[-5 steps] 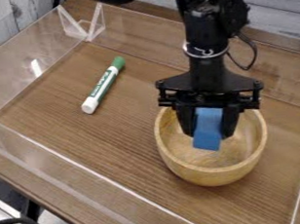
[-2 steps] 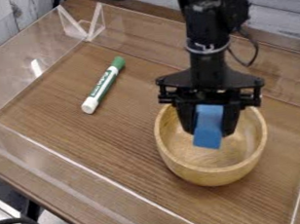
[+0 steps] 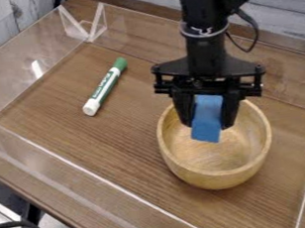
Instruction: Remove the blue block from inside the brown bowl and put it on the table
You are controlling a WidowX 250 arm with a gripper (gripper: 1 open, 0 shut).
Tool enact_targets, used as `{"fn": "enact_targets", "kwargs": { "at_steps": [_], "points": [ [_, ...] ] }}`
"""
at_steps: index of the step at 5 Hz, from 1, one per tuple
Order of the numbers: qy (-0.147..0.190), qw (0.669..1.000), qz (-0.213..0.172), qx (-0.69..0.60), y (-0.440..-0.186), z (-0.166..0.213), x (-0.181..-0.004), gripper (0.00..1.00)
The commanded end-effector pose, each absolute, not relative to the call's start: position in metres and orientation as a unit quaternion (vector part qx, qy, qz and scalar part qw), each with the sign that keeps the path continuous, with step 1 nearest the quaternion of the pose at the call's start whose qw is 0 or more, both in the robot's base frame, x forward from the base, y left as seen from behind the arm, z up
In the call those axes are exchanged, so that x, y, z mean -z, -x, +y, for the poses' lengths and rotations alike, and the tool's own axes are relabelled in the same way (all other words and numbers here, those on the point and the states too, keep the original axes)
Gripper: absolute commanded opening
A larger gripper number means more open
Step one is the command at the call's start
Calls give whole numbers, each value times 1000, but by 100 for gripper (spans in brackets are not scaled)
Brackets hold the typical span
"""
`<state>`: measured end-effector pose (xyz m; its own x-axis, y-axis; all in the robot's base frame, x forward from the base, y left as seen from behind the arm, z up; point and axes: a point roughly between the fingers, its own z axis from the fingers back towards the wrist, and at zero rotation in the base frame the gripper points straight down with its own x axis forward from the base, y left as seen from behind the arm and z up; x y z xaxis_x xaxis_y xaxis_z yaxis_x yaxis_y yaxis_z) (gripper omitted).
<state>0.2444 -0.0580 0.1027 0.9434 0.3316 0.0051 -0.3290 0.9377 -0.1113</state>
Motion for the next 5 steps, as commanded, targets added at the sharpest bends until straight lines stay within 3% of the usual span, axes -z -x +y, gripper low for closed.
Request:
{"fn": "enact_targets", "kwargs": {
  "at_steps": [1, 3, 5],
  "points": [
    [67, 982, -53, -170, -254, -52, -128, 0],
    [61, 981, -62, -171, -253, -31, -136, 0],
    [57, 982, -79, -163, -249, 22, -138, 0]
  ]
}}
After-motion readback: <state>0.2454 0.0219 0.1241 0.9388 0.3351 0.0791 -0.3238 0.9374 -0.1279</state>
